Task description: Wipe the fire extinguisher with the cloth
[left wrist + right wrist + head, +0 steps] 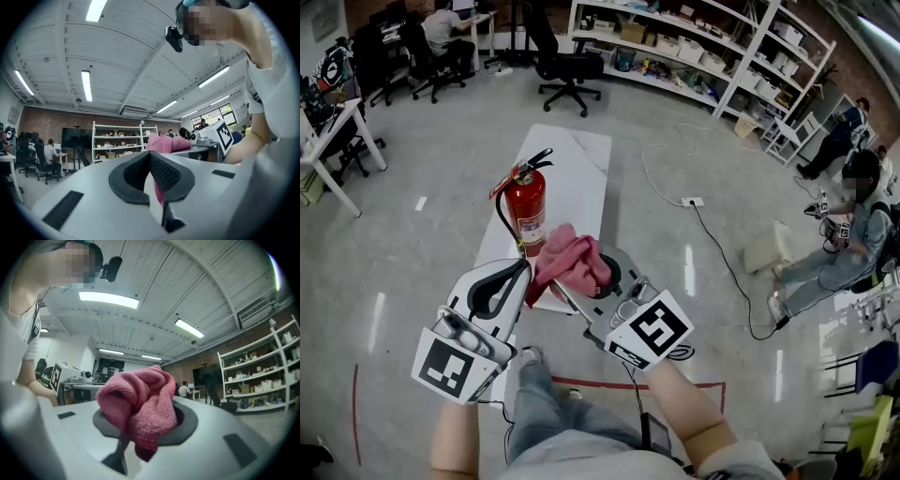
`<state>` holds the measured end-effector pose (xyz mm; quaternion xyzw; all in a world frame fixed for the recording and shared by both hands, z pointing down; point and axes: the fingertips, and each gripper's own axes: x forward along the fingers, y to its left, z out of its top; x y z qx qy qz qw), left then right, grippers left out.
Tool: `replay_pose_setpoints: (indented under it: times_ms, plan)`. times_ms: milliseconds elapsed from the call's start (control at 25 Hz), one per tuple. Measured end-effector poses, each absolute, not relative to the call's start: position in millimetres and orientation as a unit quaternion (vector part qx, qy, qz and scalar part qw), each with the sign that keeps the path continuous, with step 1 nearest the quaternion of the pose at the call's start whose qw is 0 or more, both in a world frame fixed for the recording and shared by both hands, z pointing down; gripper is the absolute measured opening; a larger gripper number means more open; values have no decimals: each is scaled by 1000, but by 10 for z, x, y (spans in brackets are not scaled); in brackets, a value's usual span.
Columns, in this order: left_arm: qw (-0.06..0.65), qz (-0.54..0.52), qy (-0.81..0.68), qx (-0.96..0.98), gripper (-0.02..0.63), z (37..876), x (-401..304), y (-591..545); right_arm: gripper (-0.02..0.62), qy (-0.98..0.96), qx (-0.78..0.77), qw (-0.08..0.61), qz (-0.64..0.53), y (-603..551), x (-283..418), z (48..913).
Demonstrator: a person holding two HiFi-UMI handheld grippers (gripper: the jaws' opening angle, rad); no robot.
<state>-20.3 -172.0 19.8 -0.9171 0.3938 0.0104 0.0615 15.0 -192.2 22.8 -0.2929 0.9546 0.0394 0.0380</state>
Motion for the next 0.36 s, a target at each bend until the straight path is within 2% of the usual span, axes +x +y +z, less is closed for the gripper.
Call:
replay_pose_setpoints:
  times_ms: [360]
  plan:
    - [86, 39, 394, -914, 8, -59, -108, -1557, 138, 955, -290, 47, 46, -1697, 211, 64]
